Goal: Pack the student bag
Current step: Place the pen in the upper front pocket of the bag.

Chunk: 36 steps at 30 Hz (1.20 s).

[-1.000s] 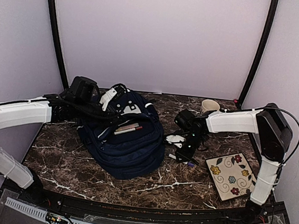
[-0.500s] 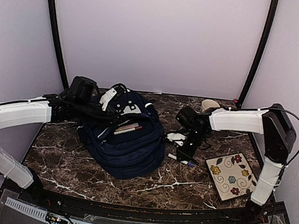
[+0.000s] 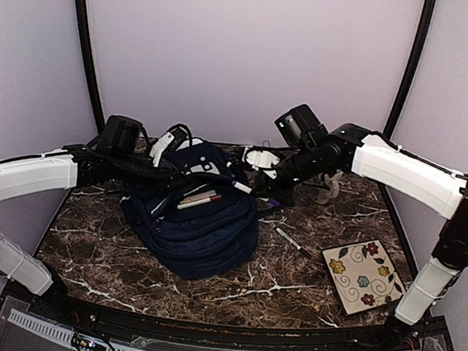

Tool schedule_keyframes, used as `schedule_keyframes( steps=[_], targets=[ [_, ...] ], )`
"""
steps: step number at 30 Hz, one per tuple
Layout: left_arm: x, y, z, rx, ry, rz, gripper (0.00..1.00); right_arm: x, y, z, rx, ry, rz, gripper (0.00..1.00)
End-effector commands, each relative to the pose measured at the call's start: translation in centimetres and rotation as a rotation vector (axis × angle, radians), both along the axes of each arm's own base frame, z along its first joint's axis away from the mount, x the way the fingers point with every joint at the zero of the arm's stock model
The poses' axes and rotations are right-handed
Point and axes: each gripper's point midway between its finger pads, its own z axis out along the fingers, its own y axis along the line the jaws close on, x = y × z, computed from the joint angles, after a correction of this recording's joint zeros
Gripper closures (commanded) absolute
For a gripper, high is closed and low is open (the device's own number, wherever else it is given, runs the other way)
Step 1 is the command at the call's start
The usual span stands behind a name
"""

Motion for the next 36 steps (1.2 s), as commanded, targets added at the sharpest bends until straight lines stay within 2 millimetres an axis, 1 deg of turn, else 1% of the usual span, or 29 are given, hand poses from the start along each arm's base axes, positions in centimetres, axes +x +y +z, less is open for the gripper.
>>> schedule_keyframes(
  steps=[1,2,5,6,7,9,12,18,22,23,24,27,29,32,34,36],
  targets=[
    [0.4,-0.1,4.2,-0.102,-0.115,-0.011,1.00,0.3,4.5,1.5,-0.073,-0.283,0.138,0.93],
    [0.4,-0.2,4.2,-0.104,-0.114,-0.012,1.00,-0.5,5.8,1.4,-0.106,-0.333,0.182,0.94],
    [0.3,-0.1,4.5,-0.111,-0.116,-0.011,1.00,-1.5,8.2,0.7,-0.197,-0.459,0.265,0.95],
    [0.2,0.0,4.7,-0.113,-0.121,-0.008,1.00,-1.5,9.0,0.5,-0.213,-0.497,0.281,0.95],
    [0.1,0.0,4.8,-0.115,-0.124,-0.009,1.00,-1.5,9.7,-0.2,-0.237,-0.529,0.297,0.95],
    [0.0,0.1,5.1,-0.119,-0.131,-0.009,1.00,-1.4,10.7,-1.0,-0.278,-0.586,0.320,0.95],
    [-0.2,0.1,5.3,-0.128,-0.132,-0.011,1.00,-0.6,11.6,-2.1,-0.331,-0.665,0.334,0.96],
    [-0.4,0.1,5.6,-0.136,-0.139,-0.013,1.00,0.7,12.3,-4.3,-0.396,-0.750,0.353,0.95],
    [-0.4,0.0,5.5,-0.138,-0.131,-0.018,1.00,1.3,13.2,-5.5,-0.401,-0.786,0.368,0.91],
    [-0.4,0.0,5.5,-0.137,-0.130,-0.018,1.00,1.3,13.5,-5.7,-0.393,-0.787,0.375,0.89],
    [-0.4,0.0,5.5,-0.137,-0.130,-0.018,1.00,1.3,13.9,-6.0,-0.384,-0.785,0.381,0.86],
    [-0.2,0.1,5.3,-0.130,-0.130,-0.012,1.00,1.5,14.9,-6.3,-0.360,-0.771,0.382,0.80],
    [-0.2,0.2,5.2,-0.125,-0.129,-0.008,1.00,1.7,15.3,-6.2,-0.345,-0.763,0.377,0.76],
    [-0.2,0.1,5.1,-0.123,-0.129,-0.008,1.00,2.0,15.3,-5.5,-0.328,-0.769,0.363,0.67],
    [-0.1,0.2,5.0,-0.119,-0.127,-0.007,1.00,1.8,15.1,-4.9,-0.318,-0.770,0.360,0.65],
    [-0.1,0.2,5.0,-0.115,-0.129,-0.006,1.00,1.3,14.7,-3.5,-0.283,-0.746,0.344,0.65]
  ],
)
